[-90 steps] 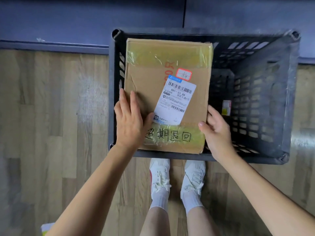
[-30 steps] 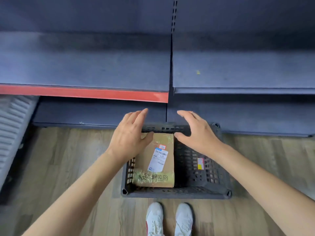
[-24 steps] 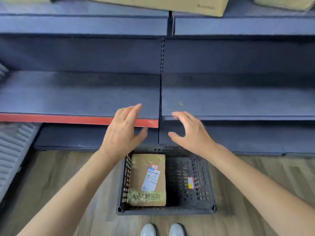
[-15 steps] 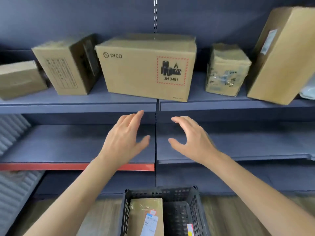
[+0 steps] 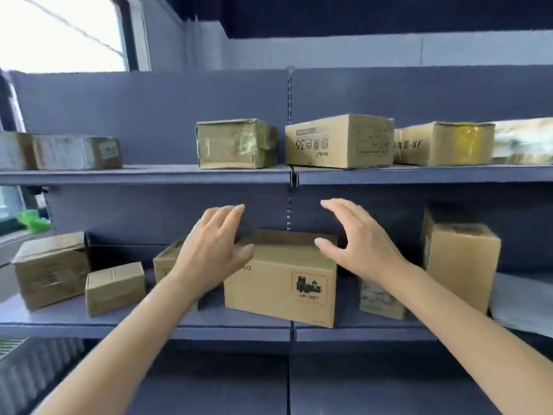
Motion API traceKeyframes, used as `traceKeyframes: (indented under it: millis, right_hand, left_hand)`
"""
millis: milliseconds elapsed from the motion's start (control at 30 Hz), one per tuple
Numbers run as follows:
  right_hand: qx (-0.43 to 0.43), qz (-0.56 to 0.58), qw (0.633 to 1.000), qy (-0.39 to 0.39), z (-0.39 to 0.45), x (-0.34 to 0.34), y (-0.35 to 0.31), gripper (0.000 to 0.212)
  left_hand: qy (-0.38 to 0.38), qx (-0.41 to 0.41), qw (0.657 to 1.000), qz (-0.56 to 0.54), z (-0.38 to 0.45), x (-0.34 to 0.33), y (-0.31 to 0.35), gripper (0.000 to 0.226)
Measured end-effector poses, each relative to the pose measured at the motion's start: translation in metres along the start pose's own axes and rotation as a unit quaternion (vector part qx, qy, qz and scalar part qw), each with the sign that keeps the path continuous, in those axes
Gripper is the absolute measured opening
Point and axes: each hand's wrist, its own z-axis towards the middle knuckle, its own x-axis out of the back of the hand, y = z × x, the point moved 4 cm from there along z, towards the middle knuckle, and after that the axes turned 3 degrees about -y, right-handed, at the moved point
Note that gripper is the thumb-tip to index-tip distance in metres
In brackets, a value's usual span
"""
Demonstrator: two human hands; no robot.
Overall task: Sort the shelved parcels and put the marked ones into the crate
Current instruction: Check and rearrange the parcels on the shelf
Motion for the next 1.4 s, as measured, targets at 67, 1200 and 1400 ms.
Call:
traceKeyframes:
  millis: [67,1200,1400]
  right_hand:
    - [0.012,0.001,1.0,0.019,0.018,0.021,-0.01,0.062]
    - [-0.065,-0.046,0.992,0.096,0.193,-0.04,-0.069,0.062]
    - [-0.072,-0.036,0.989,0.122,0.227,-0.038,-0.047,0.063]
  left_hand:
    - [0.027,0.008,1.0,0.007,0.017,0.024,-0.007,0.063]
    - [0.058,0.038,0.994,-0.085,0.124,0.038,-0.189,0.053]
    - [0.046,0.051,0.995,-0.067,0.162,0.016,-0.193,0.055]
